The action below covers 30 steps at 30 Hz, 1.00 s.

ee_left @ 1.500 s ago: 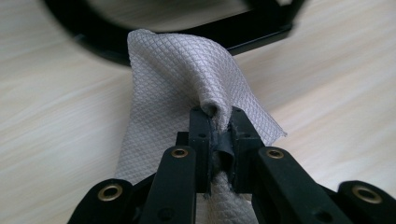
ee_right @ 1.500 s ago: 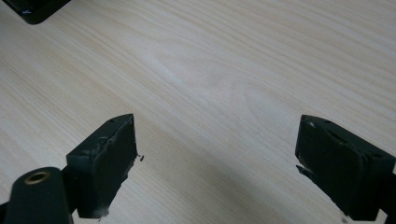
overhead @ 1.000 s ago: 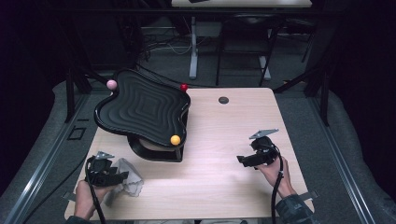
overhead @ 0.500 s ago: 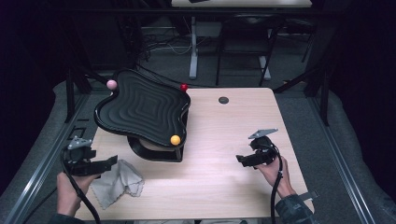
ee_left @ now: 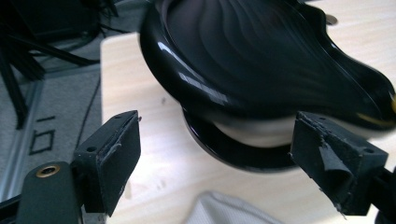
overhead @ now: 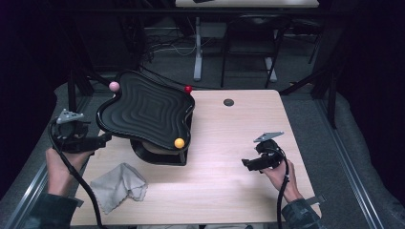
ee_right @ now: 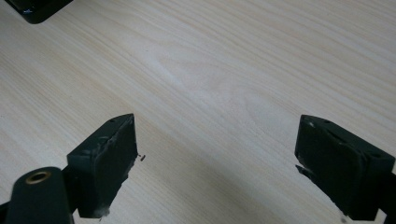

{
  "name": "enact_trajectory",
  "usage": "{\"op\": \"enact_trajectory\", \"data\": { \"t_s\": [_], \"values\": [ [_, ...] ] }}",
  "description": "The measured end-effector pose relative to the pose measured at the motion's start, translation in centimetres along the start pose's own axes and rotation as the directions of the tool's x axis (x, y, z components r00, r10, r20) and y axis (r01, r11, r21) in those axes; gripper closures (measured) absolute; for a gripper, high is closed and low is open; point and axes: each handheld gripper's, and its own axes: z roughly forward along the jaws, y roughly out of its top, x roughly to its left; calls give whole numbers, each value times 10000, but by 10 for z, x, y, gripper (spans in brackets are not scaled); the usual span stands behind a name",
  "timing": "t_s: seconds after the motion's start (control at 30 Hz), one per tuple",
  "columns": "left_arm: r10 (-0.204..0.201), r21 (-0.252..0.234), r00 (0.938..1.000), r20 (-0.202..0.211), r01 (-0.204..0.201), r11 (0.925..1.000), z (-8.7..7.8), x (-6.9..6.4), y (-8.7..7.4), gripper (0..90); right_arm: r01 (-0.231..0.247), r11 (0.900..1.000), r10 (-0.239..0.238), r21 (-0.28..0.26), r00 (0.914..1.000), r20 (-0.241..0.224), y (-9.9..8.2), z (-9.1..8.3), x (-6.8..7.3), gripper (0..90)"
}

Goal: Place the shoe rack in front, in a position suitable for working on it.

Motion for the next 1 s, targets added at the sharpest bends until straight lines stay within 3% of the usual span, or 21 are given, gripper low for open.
{"op": "enact_trajectory", "data": {
  "t_s": [0.4,0.57,0.67,0.77,0.87,1.0],
  "values": [
    [-159,-309,9961,-864,133,9994,17,11,36,216,52,9999,-51,99,9999,-139,0,2,0,121],
    [-134,-121,9934,-1137,121,9999,31,13,47,325,50,9999,-48,159,9999,-97,-1,3,0,124],
    [-51,78,9926,-1211,61,10000,38,13,49,439,36,9998,-35,178,9999,-98,-1,3,-1,125],
    [-22,151,9959,-902,35,9999,44,14,50,532,36,9998,-33,176,9999,-123,-1,2,-2,125],
    [502,239,9921,-1147,-478,9986,44,9,52,580,35,9998,-33,205,9999,-109,-1,3,-2,126],
    [818,94,9903,-1125,-812,9967,44,13,54,695,19,9998,-16,193,9999,-145,-1,3,-1,127]
  ]
}}
